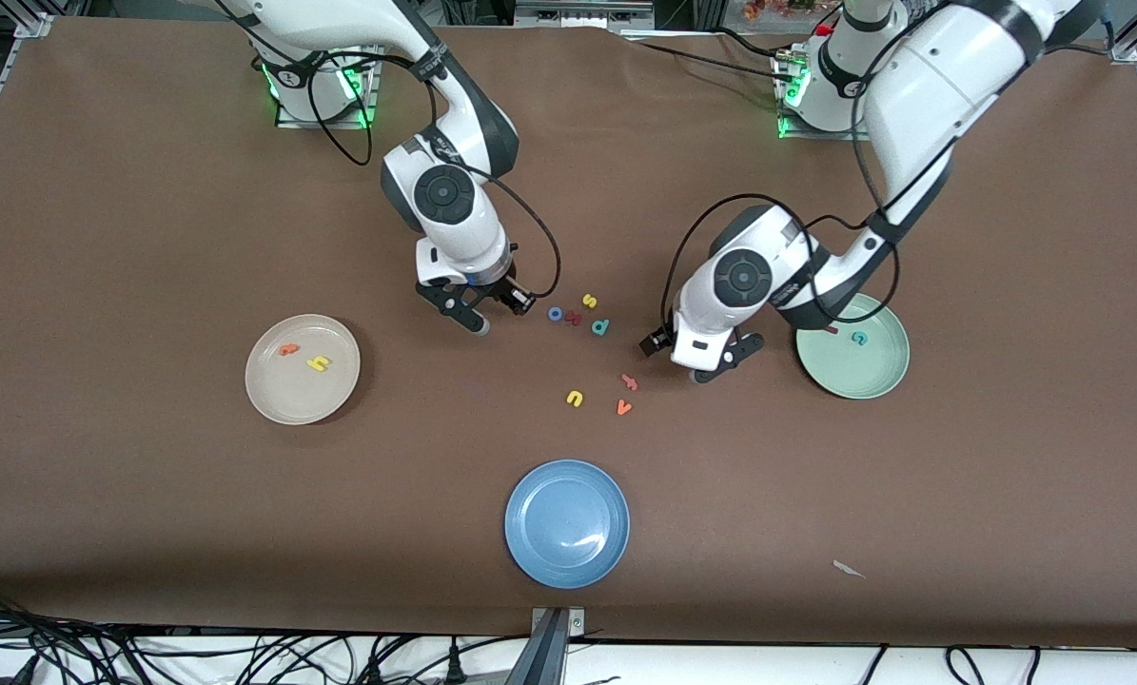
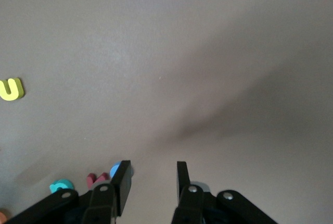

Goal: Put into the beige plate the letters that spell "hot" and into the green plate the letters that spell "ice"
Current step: 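Reach the left gripper to the orange e while the right gripper reaches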

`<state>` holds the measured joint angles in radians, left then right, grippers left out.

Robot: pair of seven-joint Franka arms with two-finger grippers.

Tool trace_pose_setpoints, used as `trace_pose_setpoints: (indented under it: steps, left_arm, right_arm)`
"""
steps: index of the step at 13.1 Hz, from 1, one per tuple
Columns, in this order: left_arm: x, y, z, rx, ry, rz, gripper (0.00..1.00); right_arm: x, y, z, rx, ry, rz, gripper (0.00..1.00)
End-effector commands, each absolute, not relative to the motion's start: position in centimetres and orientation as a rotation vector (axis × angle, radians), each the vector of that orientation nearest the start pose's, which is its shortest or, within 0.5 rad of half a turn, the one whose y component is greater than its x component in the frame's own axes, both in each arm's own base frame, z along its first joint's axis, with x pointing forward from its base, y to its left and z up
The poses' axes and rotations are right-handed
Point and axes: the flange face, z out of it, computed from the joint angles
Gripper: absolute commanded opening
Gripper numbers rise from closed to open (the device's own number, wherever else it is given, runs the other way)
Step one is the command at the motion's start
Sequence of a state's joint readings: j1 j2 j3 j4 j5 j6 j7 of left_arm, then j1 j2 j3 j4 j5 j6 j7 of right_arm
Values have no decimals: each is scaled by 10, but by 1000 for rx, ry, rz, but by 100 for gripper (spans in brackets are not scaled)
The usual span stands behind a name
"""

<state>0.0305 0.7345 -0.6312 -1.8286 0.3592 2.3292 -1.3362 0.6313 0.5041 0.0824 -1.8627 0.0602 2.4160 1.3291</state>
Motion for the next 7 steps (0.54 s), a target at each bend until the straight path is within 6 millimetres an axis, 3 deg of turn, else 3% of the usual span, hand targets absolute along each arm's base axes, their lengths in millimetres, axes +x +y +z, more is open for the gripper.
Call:
trace_pose_setpoints:
  steps: [1, 4, 7]
  left_arm:
    - [542, -339, 184, -3034, -941, 256, 89]
    - [538, -340, 173, -3025, -936, 281, 64]
    - [537, -340, 169, -3023, -935, 288, 57]
  right_arm:
    - [484, 448, 230, -2844, 1107, 43, 46]
    - [468, 467, 210, -2813, 1174, 20, 46]
    - [471, 472, 201, -2777, 1256, -11, 47]
